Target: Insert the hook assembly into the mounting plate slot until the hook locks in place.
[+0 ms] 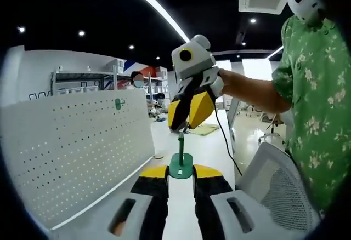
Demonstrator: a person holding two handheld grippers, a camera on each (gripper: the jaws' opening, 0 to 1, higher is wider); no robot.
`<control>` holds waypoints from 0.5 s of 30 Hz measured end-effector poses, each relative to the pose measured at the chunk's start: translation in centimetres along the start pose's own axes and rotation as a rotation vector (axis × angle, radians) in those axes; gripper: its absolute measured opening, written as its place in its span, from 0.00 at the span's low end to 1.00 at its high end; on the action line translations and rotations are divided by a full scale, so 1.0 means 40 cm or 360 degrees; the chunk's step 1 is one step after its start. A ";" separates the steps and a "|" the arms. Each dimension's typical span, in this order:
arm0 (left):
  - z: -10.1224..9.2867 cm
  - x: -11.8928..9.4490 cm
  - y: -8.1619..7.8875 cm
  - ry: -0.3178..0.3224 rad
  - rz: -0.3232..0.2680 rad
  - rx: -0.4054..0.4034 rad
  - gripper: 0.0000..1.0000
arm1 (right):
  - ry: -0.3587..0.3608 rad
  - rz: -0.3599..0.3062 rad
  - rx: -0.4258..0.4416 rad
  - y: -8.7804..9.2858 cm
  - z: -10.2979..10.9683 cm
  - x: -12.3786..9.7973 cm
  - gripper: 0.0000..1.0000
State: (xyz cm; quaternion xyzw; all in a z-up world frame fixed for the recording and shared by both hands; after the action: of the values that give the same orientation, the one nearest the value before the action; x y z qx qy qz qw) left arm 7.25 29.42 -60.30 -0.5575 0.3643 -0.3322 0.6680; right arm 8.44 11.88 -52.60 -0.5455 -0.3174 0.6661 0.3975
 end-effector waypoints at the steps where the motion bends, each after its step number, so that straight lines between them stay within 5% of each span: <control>1: -0.002 0.003 0.001 0.0008 0.0011 0.0003 0.17 | 0.0005 0.0044 -0.0023 -0.004 0.002 0.003 0.11; 15: -0.015 0.030 0.000 0.0050 0.0125 0.0075 0.16 | -0.0005 0.0611 -0.0242 -0.034 -0.017 0.040 0.08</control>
State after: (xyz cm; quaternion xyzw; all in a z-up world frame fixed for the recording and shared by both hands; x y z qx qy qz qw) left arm 7.35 28.08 -60.51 -0.5215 0.3884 -0.3228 0.6878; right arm 9.20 13.95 -52.33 -0.6234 -0.2575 0.7046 0.2204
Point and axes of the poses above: the point that each gripper's makers call its tool centre point, and the gripper's own axes: x roughly forward along the fingers, z roughly to its left, y roughly out of its underside, the point moved 10 cm from there along -x, roughly backward along the fingers, and after that the axes turned 11 degrees about -y, right-handed, at the moved point
